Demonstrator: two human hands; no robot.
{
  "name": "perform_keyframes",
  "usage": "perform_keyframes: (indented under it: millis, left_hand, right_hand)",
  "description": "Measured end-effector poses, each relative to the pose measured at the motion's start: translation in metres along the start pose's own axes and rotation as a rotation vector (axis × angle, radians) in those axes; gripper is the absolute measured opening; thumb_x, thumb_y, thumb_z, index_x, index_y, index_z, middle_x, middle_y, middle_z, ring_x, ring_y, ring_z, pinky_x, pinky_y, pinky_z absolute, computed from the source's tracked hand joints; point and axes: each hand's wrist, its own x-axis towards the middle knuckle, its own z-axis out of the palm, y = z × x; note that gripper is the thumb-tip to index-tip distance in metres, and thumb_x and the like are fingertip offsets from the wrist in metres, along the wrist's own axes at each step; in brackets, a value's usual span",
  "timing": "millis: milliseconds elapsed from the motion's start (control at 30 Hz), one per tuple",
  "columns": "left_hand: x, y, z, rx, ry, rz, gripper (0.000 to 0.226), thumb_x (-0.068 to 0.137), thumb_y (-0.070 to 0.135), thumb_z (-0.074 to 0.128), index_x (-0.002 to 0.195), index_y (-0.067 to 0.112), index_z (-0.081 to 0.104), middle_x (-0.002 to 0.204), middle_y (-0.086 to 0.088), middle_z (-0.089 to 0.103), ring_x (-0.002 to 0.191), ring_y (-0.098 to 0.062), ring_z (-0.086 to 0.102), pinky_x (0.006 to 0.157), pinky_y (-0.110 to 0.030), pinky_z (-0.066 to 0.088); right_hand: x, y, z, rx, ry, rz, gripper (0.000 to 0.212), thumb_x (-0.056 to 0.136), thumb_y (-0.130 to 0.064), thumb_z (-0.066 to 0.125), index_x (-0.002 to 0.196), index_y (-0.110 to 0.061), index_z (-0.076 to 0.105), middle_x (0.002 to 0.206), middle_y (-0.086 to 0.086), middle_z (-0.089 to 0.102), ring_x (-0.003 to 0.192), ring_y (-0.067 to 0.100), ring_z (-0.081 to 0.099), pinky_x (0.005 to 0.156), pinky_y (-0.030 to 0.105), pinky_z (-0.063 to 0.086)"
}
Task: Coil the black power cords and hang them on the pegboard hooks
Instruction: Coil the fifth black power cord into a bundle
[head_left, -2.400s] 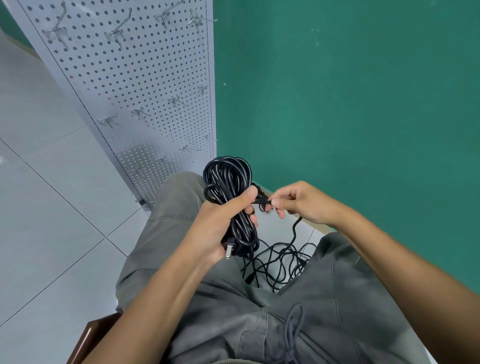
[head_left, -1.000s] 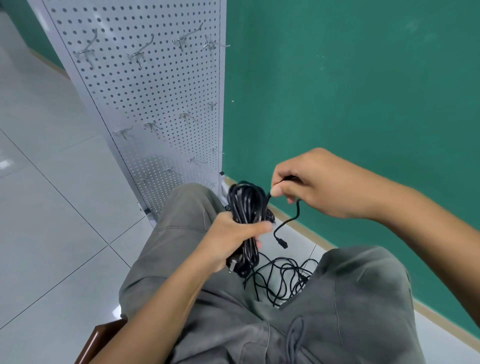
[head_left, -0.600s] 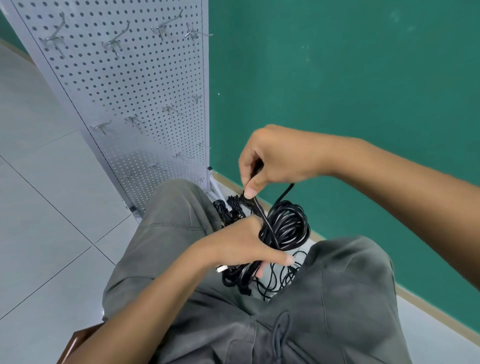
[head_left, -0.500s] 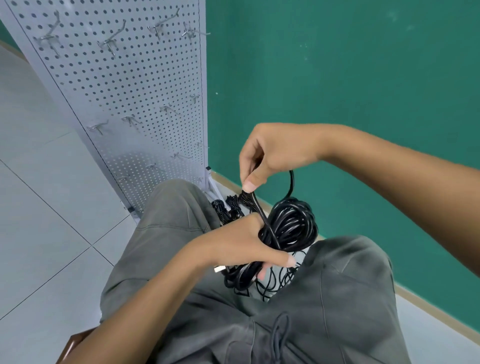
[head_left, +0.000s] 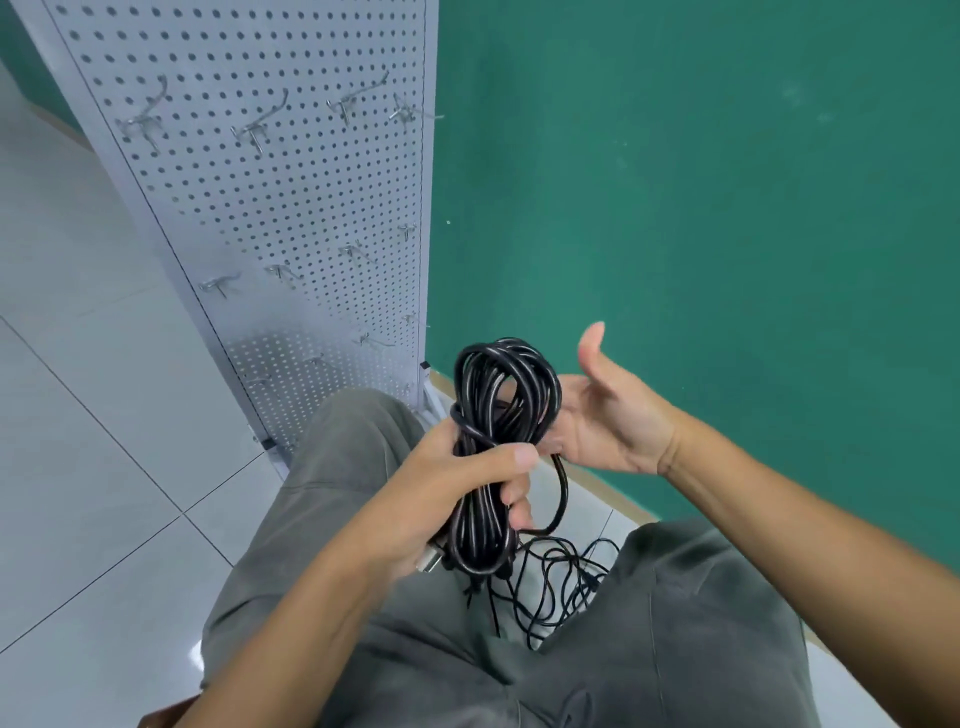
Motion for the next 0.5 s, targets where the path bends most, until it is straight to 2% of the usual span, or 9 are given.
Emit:
perform_keyframes:
  millis: [33, 100, 167, 200, 233, 300, 400, 500]
  left_hand:
    - [0.001, -0.003, -0.001, -0.042, 0.019, -0.004, 0.031, 0.082, 0.024, 0.078, 0.102, 0.005, 0.064, 0.065, -0.005, 0.052, 0.057, -0.022, 0.057, 0.073, -0.043, 0.051]
    - [0.005, -0.008, -0.001, -0.13, 0.051, -0.005, 0.039, 0.081, 0.029, 0.083, 0.104, 0.004, 0.064, 0.066, -0.005, 0.055, 0.058, -0.021, 0.057, 0.07, -0.039, 0.054]
    - [0.008, -0.012, -0.004, -0.19, 0.062, 0.016, 0.053, 0.072, 0.039, 0.092, 0.101, 0.004, 0.066, 0.068, -0.006, 0.056, 0.059, -0.022, 0.059, 0.069, -0.037, 0.056]
    - [0.009, -0.014, -0.006, -0.188, 0.07, 0.031, 0.06, 0.067, 0.045, 0.094, 0.101, 0.004, 0.066, 0.069, -0.006, 0.056, 0.059, -0.022, 0.06, 0.069, -0.037, 0.057]
    - [0.01, -0.017, -0.008, -0.181, 0.079, 0.042, 0.065, 0.065, 0.048, 0.095, 0.102, 0.003, 0.065, 0.07, -0.007, 0.056, 0.06, -0.022, 0.06, 0.069, -0.038, 0.057]
    - [0.011, -0.021, -0.009, -0.158, 0.109, 0.053, 0.075, 0.063, 0.051, 0.095, 0.107, 0.0, 0.062, 0.07, -0.007, 0.056, 0.06, -0.022, 0.061, 0.069, -0.04, 0.055]
    - [0.013, -0.025, -0.012, -0.147, 0.223, 0.049, 0.084, 0.062, 0.049, 0.095, 0.115, -0.003, 0.055, 0.069, -0.008, 0.056, 0.058, -0.024, 0.061, 0.068, -0.041, 0.053]
    - [0.014, -0.027, -0.015, -0.067, 0.288, 0.033, 0.08, 0.072, 0.037, 0.093, 0.126, -0.004, 0.049, 0.068, -0.01, 0.056, 0.058, -0.028, 0.06, 0.065, -0.041, 0.055]
  right_hand:
    - [-0.001, 0.006, 0.001, -0.015, 0.026, -0.022, 0.098, 0.082, -0.078, 0.058, 0.131, 0.007, 0.055, 0.085, 0.009, 0.056, 0.078, 0.037, 0.036, 0.081, 0.046, 0.028]
    - [-0.003, 0.015, 0.005, -0.037, 0.066, -0.085, 0.071, 0.091, -0.056, 0.067, 0.127, 0.004, 0.056, 0.077, 0.0, 0.053, 0.081, 0.048, 0.033, 0.079, 0.051, 0.028]
    - [-0.006, 0.021, 0.013, -0.061, 0.125, -0.132, 0.036, 0.094, -0.037, 0.068, 0.119, -0.011, 0.067, 0.079, 0.0, 0.061, 0.08, 0.043, 0.037, 0.078, 0.048, 0.04]
    - [-0.008, 0.023, 0.017, -0.067, 0.153, -0.149, 0.026, 0.096, -0.029, 0.065, 0.117, -0.014, 0.068, 0.081, 0.001, 0.066, 0.076, 0.035, 0.046, 0.077, 0.041, 0.047]
    - [-0.008, 0.025, 0.022, -0.07, 0.179, -0.171, 0.023, 0.098, -0.022, 0.061, 0.119, -0.013, 0.067, 0.083, 0.003, 0.068, 0.072, 0.028, 0.055, 0.075, 0.034, 0.052]
    - [-0.007, 0.031, 0.028, -0.078, 0.255, -0.202, 0.02, 0.099, -0.016, 0.057, 0.116, -0.013, 0.067, 0.083, 0.004, 0.07, 0.067, 0.015, 0.064, 0.069, 0.027, 0.052]
    - [-0.003, 0.039, 0.038, -0.156, 0.398, -0.194, 0.018, 0.098, -0.023, 0.06, 0.09, -0.016, 0.074, 0.075, 0.003, 0.068, 0.06, 0.01, 0.058, 0.064, 0.024, 0.039]
    - [-0.006, 0.039, 0.047, -0.214, 0.491, -0.203, 0.022, 0.098, -0.018, 0.065, 0.085, -0.002, 0.073, 0.064, 0.003, 0.067, 0.053, 0.007, 0.054, 0.059, 0.018, 0.038]
